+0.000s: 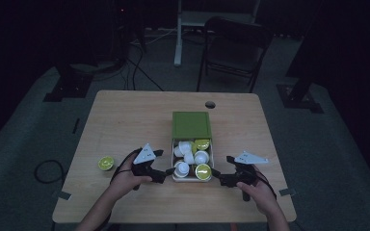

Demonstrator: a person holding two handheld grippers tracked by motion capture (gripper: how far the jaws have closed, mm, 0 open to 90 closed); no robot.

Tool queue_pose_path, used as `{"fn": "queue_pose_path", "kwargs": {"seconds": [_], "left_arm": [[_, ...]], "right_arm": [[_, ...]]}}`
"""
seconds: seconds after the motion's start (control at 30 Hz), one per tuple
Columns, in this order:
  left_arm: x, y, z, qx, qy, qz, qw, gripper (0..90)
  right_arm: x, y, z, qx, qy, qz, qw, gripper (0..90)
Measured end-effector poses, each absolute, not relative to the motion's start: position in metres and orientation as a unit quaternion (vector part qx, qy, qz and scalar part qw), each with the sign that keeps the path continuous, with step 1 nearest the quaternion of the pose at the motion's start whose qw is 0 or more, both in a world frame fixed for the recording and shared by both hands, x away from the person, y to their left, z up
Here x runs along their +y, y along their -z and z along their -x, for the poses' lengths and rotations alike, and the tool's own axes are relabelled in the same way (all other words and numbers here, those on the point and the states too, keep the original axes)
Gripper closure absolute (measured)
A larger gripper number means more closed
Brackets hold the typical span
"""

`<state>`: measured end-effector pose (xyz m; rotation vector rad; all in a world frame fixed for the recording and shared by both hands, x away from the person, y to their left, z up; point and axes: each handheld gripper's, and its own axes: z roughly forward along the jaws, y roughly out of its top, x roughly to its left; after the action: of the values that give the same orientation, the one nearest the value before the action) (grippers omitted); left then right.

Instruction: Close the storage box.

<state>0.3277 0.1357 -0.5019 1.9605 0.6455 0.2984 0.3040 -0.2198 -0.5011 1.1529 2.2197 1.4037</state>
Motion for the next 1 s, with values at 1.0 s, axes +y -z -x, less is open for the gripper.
{"fn": "queue_pose_path", "kwargs": {"seconds": [1.0], "left_arm": [[0.131,0.498,-0.338,0.275,-0.124,-0.816,0.493,13.6]], "right_arm": [[-0.219,0.499,-0.318,0.767,-0.476,-0.402,0.154,11.0]]}}
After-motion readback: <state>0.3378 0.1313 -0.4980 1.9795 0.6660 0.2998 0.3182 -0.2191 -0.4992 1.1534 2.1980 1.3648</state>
